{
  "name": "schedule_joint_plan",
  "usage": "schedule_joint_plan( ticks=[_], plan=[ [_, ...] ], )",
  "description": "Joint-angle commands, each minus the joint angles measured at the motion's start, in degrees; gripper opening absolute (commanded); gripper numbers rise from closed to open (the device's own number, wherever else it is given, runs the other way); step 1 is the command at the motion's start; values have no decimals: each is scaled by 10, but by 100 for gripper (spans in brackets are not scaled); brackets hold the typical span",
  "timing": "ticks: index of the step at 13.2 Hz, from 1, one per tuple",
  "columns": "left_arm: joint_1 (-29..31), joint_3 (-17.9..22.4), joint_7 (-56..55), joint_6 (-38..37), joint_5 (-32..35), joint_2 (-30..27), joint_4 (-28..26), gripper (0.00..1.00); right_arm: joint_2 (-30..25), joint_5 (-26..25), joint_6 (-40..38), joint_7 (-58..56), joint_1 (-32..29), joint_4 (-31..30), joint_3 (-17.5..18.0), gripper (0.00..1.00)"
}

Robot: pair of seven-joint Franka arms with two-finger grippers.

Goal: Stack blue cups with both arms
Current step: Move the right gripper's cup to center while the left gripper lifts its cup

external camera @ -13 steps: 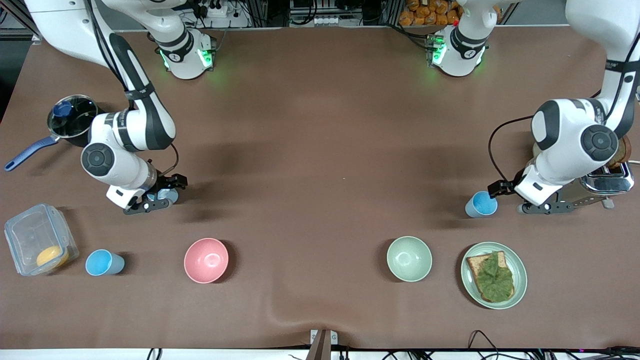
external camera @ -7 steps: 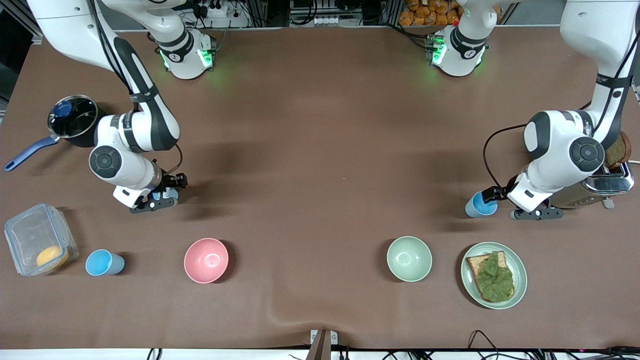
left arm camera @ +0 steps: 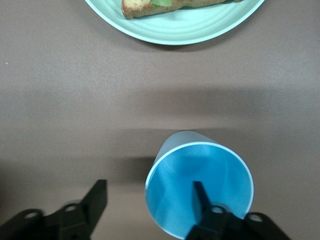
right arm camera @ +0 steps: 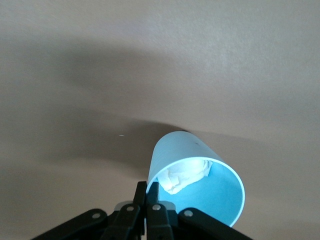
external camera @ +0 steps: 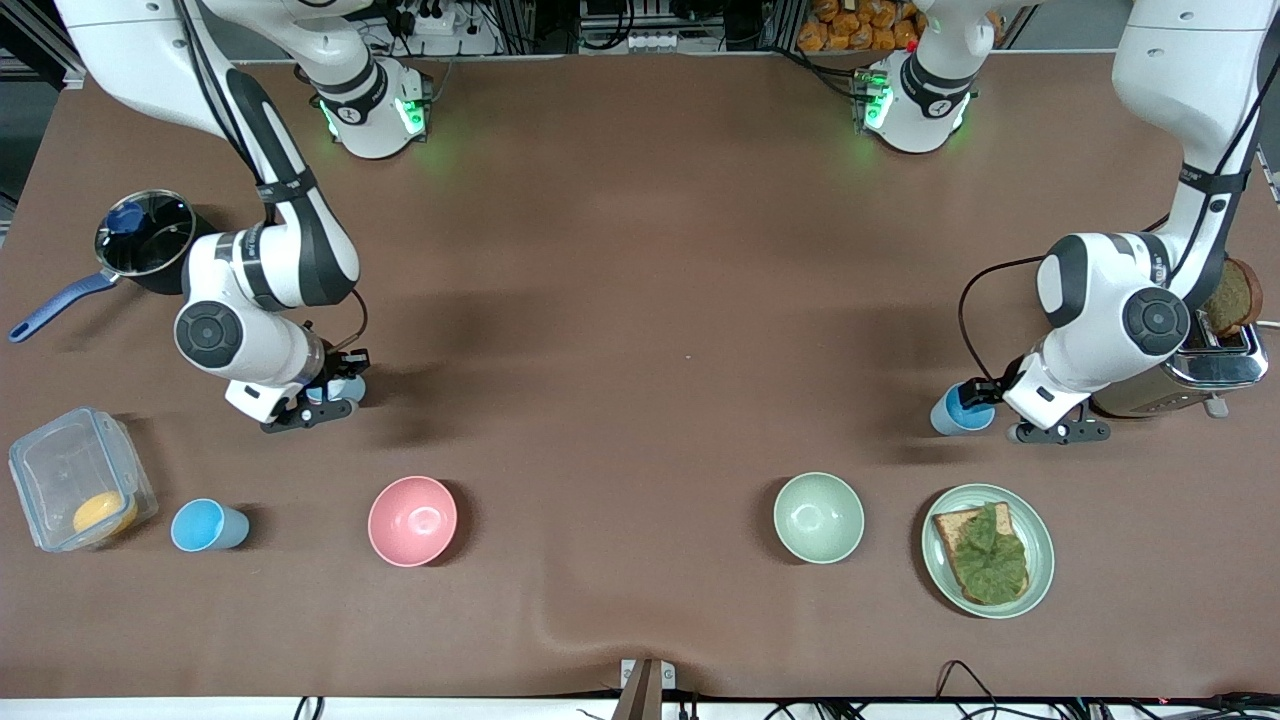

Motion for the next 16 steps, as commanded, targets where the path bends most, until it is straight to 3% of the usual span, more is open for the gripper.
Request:
schedule_joint_plan(
  ticks=[1,2,3,8,11,16],
  plan=[
    [6,-6,-3,5,13,4,7,16,9,-9,-47,29,17,40,-1,0],
    [6,-7,-3,5,13,2,7,2,9,-8,-59,53,33,48,0,0],
    [6,-7,-3,5,12,-2,7,0,9,10,-61,87,61,51,-1,0],
    [4,-12,-5,-9,11,-37,3,0,30,93,-60,265,186,103,-2,0],
    [4,-24,-10,-49,6,-70,4,0,80,130,-54,396,261,168,-2,0],
    [3,-70,-80,-113,5,-131,8,0,168,132,-52,509,325,265,-2,0]
  ],
)
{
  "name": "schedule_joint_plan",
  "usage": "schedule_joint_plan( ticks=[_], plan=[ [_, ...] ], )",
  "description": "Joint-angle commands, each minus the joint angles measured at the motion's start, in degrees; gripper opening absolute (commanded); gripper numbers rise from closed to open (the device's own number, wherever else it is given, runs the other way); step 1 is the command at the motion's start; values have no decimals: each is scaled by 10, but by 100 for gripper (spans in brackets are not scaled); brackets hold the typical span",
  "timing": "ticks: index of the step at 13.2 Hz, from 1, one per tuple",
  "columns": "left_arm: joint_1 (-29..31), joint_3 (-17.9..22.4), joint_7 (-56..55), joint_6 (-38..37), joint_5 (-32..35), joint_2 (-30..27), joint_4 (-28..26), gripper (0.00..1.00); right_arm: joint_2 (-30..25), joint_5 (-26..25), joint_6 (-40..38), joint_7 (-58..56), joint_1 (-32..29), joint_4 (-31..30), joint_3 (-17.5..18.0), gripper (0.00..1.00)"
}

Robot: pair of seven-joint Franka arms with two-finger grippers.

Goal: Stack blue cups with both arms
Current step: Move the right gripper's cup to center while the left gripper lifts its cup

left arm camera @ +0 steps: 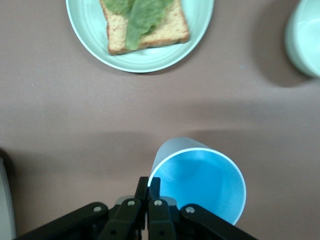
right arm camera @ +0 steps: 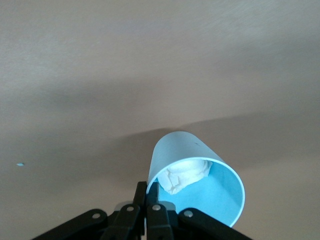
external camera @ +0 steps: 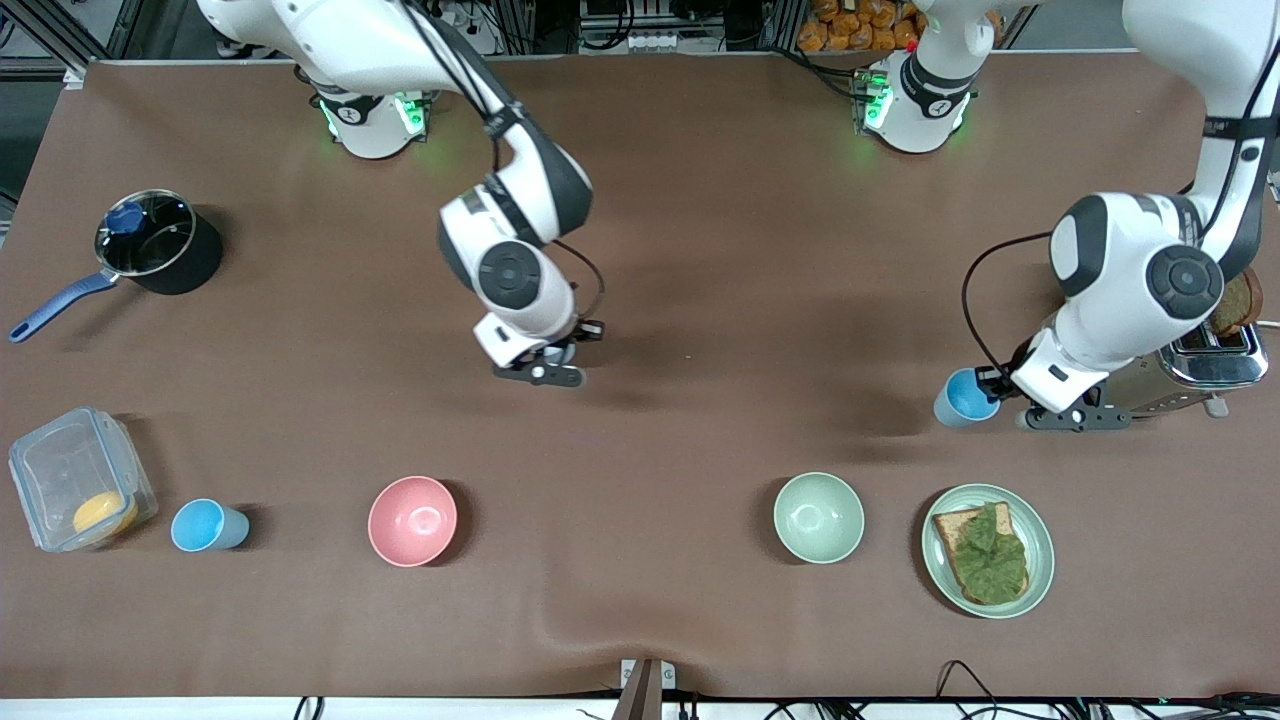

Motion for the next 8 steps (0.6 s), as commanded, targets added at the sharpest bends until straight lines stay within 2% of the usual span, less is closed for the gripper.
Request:
schedule_joint_plan(
  ticks=[1,5,6,7,8],
  plan=[
    [4,-24,-45,-36,5,-39,0,0,51,9,-3,38,23,65,-7,0],
    [3,-27,-42,-123,5,-45,57,0,68,13,24,39,32,67,-7,2],
    [2,-27,-43,-133,4,-45,67,0,70,13,28,38,35,67,-7,55],
    [0,-27,-45,-137,4,-45,72,0,69,12,28,37,36,67,-7,100],
    [0,-37,-54,-138,-4,-44,80,0,66,8,27,32,37,69,-7,100]
  ],
)
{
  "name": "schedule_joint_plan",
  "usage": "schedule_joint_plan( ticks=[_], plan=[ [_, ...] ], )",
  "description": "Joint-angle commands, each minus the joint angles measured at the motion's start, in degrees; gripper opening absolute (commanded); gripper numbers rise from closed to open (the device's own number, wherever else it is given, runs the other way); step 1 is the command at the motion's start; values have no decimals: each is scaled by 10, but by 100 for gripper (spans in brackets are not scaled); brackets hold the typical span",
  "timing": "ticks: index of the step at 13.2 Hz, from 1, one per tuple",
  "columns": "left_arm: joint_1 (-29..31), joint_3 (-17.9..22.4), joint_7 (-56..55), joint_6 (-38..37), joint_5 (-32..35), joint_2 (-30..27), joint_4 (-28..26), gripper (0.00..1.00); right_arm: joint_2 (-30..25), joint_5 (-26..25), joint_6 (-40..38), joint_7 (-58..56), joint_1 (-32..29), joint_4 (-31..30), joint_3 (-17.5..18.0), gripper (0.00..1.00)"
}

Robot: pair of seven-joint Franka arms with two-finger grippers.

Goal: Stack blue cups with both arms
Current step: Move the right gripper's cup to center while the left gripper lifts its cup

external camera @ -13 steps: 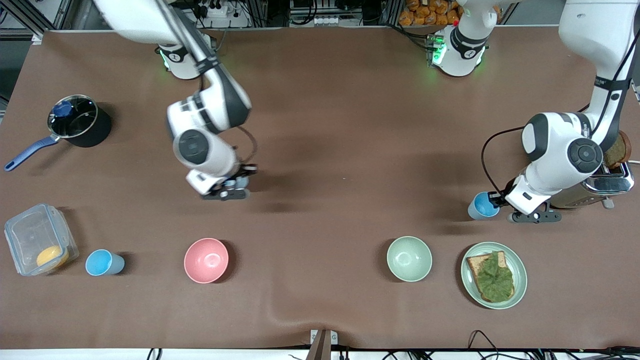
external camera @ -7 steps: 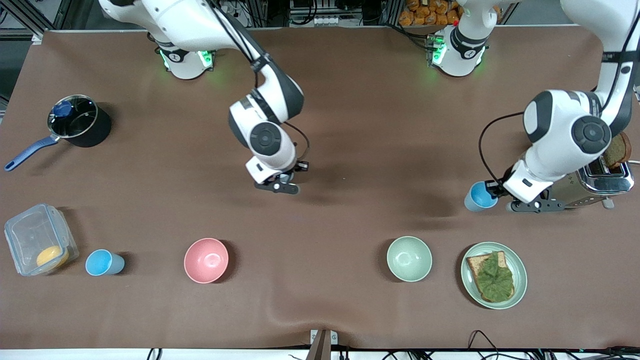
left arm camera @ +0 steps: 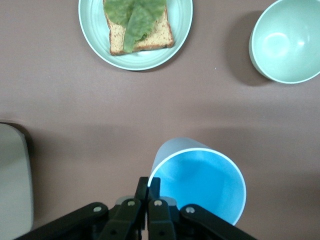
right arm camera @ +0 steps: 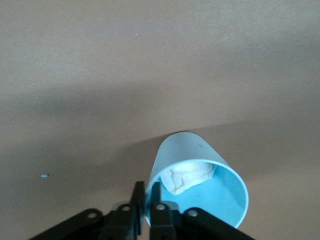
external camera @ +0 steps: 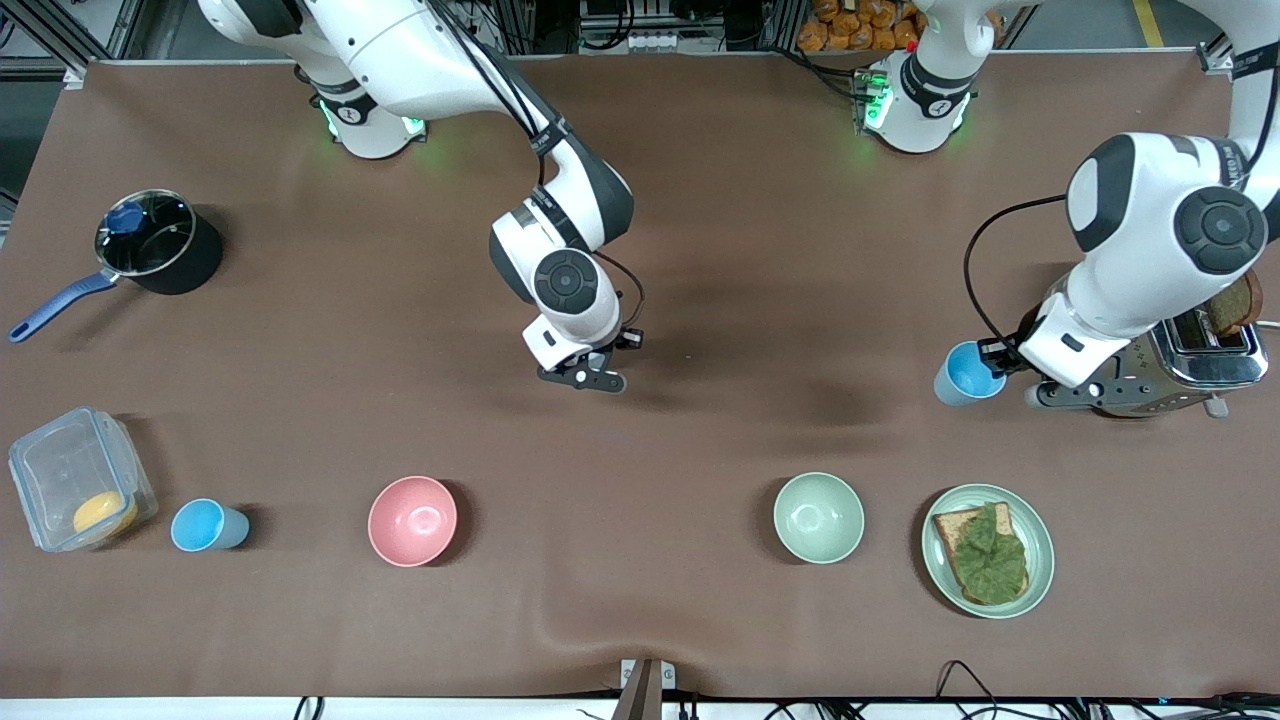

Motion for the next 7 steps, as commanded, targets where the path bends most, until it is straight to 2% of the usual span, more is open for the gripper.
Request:
schedule_joint_plan(
  ticks=[1,3,7],
  plan=[
    [2,-26,-35,-26,-13,1,23,0,12,3,2,-4,13,23,-8,100],
    [0,-43,-78,-40,-14,6,38,0,6,4,-21,-5,6,51,-8,100],
    [-3,-73,-146,-42,-19,10,51,0,-17,3,-140,-72,-35,96,-11,100]
  ],
)
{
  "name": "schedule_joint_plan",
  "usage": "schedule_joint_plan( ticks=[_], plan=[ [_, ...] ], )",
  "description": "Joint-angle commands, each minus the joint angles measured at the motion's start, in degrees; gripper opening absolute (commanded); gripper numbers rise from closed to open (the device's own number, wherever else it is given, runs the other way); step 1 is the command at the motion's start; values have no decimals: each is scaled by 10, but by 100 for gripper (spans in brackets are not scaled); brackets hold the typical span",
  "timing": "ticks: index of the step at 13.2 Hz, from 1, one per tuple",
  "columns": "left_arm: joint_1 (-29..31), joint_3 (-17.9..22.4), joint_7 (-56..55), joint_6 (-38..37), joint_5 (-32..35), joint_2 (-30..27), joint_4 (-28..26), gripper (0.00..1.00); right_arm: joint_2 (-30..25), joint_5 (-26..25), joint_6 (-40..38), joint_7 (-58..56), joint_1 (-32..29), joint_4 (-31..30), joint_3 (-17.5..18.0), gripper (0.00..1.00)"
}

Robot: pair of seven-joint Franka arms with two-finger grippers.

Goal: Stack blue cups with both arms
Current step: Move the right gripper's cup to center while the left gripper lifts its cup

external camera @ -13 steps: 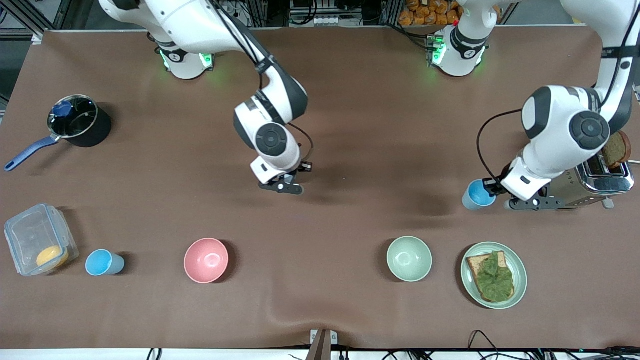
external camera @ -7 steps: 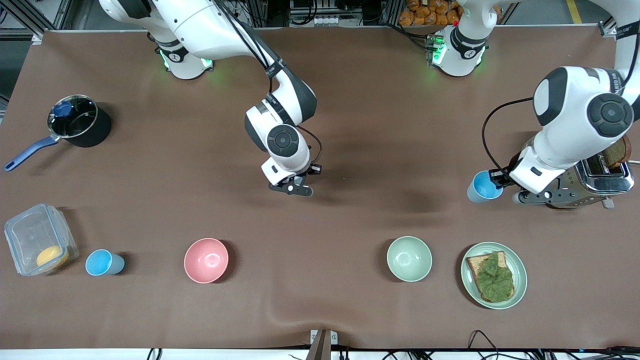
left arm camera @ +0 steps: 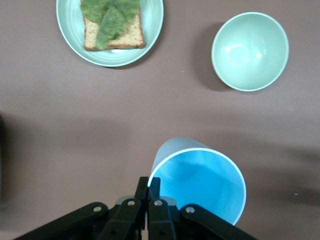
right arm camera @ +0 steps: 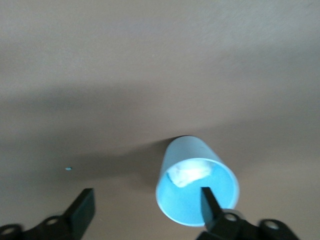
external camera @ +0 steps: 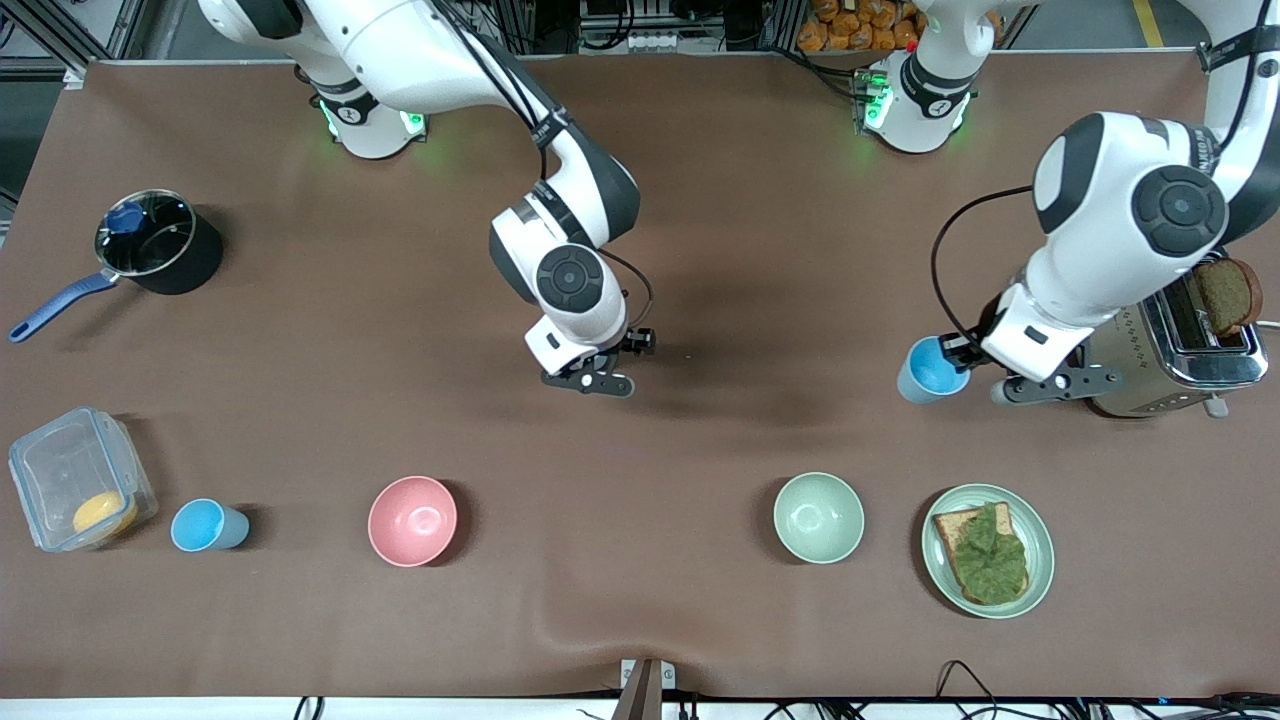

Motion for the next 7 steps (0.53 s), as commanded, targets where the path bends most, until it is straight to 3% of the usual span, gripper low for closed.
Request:
schedule_joint_plan(
  ticks=[1,5,7],
  plan=[
    [-3,-17,-42,-14,-12,13,21,0,-34,3,-67,-63,-48,16,4,100],
    [-10,-56,-132,-13,-22,15,21,0,-89,0,-159,-144,-130,12,2,100],
    [-28,-73,-187,-13,-32,27,30,0,-110,-26,-181,-185,-172,11,2,100]
  ],
)
